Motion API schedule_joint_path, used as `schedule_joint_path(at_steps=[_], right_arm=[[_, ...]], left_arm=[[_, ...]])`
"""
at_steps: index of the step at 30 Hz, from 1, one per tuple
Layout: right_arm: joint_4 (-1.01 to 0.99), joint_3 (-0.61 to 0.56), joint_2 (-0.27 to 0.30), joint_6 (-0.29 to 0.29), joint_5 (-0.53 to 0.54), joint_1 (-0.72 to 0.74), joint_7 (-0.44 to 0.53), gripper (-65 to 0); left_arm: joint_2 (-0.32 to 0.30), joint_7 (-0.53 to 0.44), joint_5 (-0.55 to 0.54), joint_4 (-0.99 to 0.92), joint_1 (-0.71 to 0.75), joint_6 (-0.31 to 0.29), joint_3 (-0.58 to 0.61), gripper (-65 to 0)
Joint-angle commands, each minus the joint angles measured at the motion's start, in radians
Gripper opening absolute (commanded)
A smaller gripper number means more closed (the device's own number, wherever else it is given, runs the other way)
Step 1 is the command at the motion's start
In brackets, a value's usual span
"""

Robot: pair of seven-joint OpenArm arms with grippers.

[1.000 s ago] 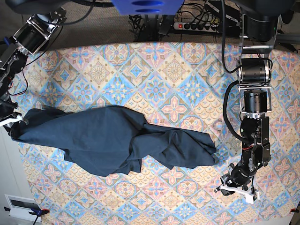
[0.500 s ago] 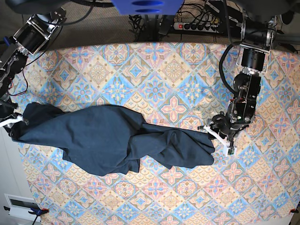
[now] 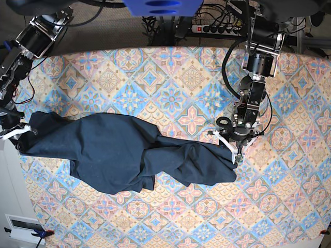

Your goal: Layout the t-shirt on the table in an organized manner, then fold the t-shirt properly

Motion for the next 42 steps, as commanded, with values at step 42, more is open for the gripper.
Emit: schedule_joint_path(at_steps=[42], right_arm=[[0.013, 0.009, 0.027, 0.0, 0.16, -0.012, 0.035, -64.3]], left_arm=[[-0.205, 0.248, -0.945, 0.821, 0.327, -0.339, -0.73, -65.0]])
